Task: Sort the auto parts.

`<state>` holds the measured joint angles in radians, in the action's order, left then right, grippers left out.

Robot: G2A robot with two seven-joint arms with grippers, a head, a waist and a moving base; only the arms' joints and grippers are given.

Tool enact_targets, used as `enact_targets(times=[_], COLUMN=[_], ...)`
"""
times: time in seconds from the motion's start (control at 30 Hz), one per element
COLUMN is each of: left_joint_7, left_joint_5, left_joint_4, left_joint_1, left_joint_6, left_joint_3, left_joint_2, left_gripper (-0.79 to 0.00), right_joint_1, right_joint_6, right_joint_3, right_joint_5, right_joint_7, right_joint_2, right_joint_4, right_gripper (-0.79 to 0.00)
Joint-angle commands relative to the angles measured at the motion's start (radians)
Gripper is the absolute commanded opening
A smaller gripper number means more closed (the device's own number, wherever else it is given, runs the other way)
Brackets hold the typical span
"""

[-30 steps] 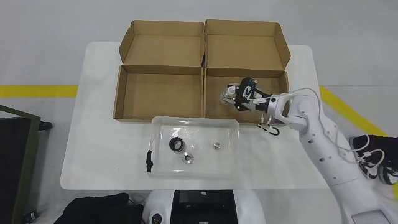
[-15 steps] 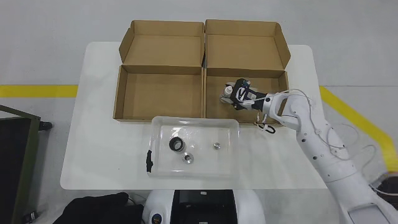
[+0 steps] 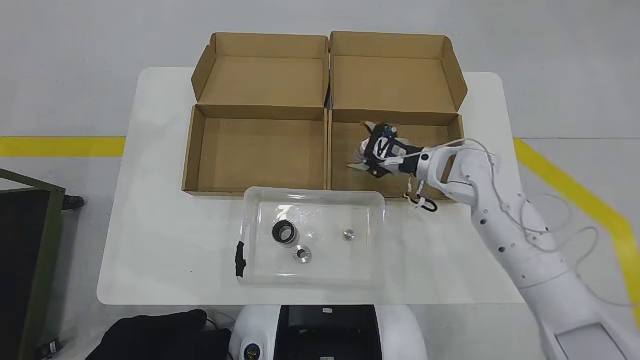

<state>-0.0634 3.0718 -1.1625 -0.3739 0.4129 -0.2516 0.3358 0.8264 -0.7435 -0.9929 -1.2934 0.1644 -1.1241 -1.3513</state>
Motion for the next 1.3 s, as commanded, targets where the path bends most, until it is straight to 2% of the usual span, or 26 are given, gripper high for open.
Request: enact_targets(times=[0.0,0.17,0.47,0.93,1.27], left_joint_7=[0.000,0.000,0.000,0.000,0.000], left_joint_5=[0.000,0.000,0.000,0.000,0.000], left_joint_4=[0.000,0.000,0.000,0.000,0.000], left_joint_1=[0.000,0.000,0.000,0.000,0.000], left_joint_6=[0.000,0.000,0.000,0.000,0.000], left_joint_3=[0.000,0.000,0.000,0.000,0.000], left_joint_2=[0.000,0.000,0.000,0.000,0.000], left_gripper=[0.000,0.000,0.000,0.000,0.000], right_joint_1=[-0.003,0.000,0.021,0.152,0.248], right_joint_6=[0.004,0.007,0.002,-0.052,-0.090], right_joint_3=[-0.007,-0.033,-0.075,-0.055,-0.031], right_joint_5=[0.004,0.030,0.121,0.306,0.354], right_joint_7=[0.007,0.027,0.156,0.384,0.564], right_joint_2=[0.000,0.004,0.012,0.030,0.054], right_joint_4=[-0.014,-0.084,-0.282,-0.547,-0.670], right_gripper=[0.000,0.000,0.000,0.000,0.000])
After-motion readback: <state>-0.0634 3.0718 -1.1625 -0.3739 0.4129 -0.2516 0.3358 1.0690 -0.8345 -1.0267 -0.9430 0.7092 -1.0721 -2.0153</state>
